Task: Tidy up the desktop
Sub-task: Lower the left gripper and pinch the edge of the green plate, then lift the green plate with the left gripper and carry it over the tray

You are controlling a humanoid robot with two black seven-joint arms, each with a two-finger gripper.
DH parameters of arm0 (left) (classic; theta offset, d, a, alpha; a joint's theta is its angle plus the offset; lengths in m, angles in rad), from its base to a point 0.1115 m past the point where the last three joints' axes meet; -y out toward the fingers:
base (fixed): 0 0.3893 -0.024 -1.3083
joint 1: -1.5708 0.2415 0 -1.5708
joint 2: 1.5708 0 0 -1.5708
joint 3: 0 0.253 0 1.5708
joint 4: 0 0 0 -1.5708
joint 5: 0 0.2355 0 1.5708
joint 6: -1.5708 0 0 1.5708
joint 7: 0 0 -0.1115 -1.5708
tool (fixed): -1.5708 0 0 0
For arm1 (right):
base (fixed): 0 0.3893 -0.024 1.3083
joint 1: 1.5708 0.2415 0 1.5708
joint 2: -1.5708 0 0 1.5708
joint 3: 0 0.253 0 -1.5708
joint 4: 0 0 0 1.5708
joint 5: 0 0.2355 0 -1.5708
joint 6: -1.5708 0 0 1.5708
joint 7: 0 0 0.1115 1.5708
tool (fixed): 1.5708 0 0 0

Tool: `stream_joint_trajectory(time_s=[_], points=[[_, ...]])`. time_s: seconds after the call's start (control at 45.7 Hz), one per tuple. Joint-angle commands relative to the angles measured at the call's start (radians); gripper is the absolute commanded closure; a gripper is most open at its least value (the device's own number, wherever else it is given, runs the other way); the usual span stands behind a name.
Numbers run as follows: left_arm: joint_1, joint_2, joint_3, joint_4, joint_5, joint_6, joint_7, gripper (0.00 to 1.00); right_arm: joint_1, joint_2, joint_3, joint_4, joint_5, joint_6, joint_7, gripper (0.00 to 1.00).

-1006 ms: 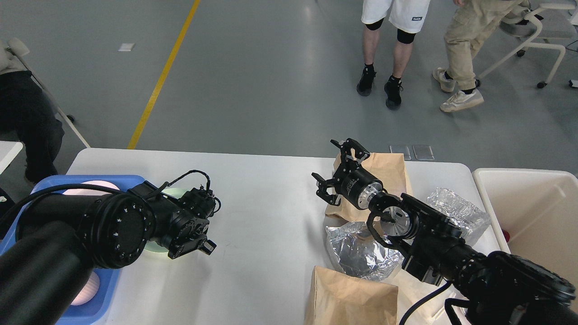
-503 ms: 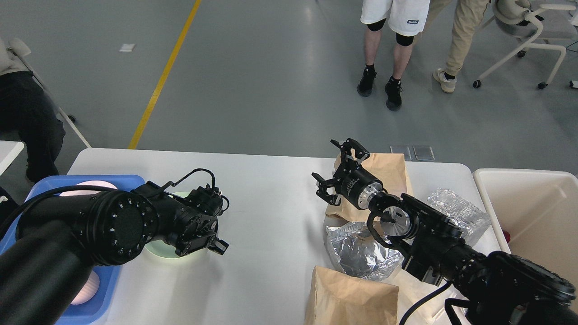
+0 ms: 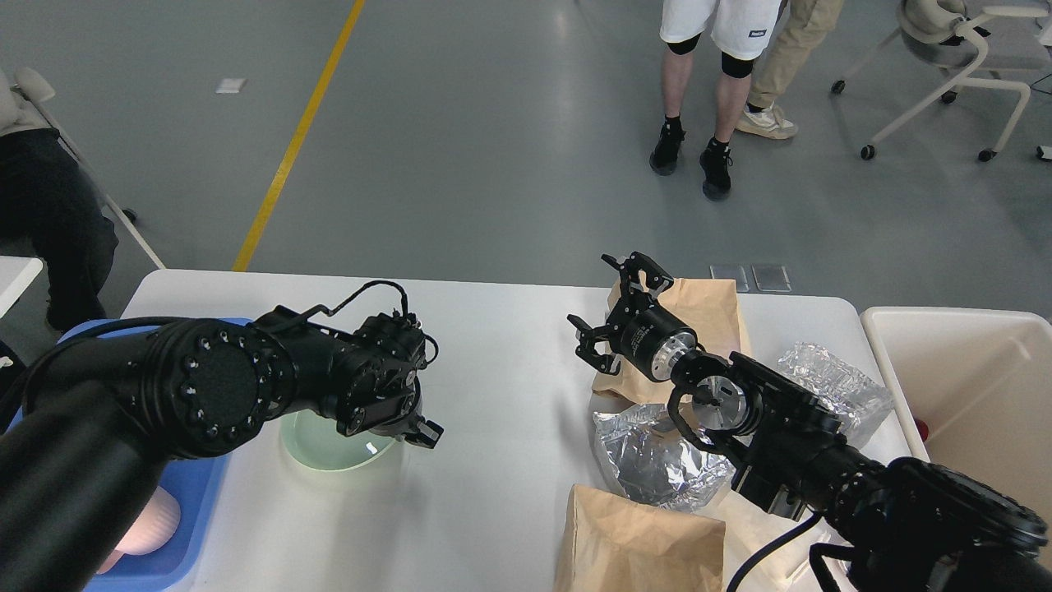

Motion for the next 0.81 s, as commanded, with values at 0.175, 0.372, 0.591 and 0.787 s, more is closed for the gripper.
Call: stream_joint_trajectory(time_s=[0.175,0.372,0.591,0.787], points=[[-0.246,0.079,-0.019,-0.004,-0.167,-0.358,-0.049,1.00,0.000,0.000,0.001,0.000,0.000,0.000,0.000,0.00],[-0.307,0.105,-0.007,-0.004,-0.203,-0.358,-0.048,1.00,0.000,0.000,-0.001,0.000,0.000,0.000,0.000,0.00],[-0.393,0.177,0.016,-0.059,-0.207,-0.358,-0.045,1.00,0.000,0.000,0.001,0.000,0.000,0.000,0.000,0.00],[-0.396,0.300,0.153,-0.059,-0.207,-0.358,-0.049,1.00,0.000,0.000,-0.001,0.000,0.001,0.000,0.000,0.00]])
